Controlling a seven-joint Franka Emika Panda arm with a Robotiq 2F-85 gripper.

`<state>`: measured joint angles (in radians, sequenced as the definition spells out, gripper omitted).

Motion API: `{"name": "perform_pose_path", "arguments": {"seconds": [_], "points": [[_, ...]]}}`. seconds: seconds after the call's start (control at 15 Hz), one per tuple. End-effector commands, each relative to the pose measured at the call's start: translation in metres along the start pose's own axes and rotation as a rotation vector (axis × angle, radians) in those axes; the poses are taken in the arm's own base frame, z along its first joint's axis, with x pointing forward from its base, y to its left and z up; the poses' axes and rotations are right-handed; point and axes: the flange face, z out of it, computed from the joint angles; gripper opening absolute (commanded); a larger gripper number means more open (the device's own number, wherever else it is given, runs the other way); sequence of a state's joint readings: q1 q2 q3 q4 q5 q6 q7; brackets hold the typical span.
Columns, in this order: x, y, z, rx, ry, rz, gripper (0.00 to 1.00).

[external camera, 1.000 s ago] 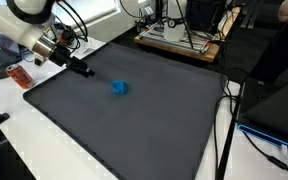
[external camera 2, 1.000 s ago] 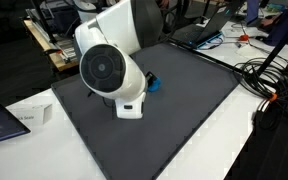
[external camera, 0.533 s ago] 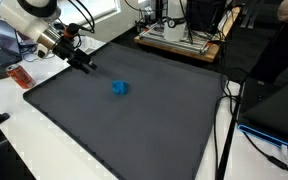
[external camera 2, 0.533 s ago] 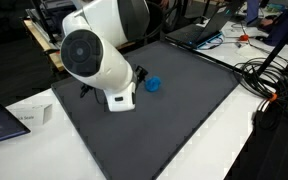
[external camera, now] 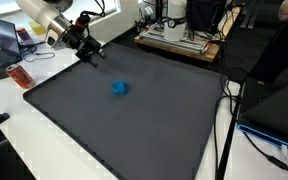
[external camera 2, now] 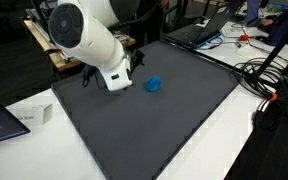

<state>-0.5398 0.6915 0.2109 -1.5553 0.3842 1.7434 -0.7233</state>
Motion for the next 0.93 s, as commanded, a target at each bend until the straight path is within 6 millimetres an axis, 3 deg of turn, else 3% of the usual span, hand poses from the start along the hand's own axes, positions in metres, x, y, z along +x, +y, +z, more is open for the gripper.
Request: {"name": "perform_pose_path", "arguments": {"seconds": [0.0,0.33,0.73,0.8,0.87], "points": [[-0.038,-0.028,0.007,0.026,0.070,-0.040,1.00],[-0.079,-0.056,0.026,0.057,0.169,-0.029,1.00],[-0.120,-0.094,0.055,0.039,0.438,0.129,1.00],[-0.122,-0.100,0.059,-0.015,0.469,0.143,1.00],[-0.101,-0.081,0.053,0.039,0.398,0.117,1.00]]}}
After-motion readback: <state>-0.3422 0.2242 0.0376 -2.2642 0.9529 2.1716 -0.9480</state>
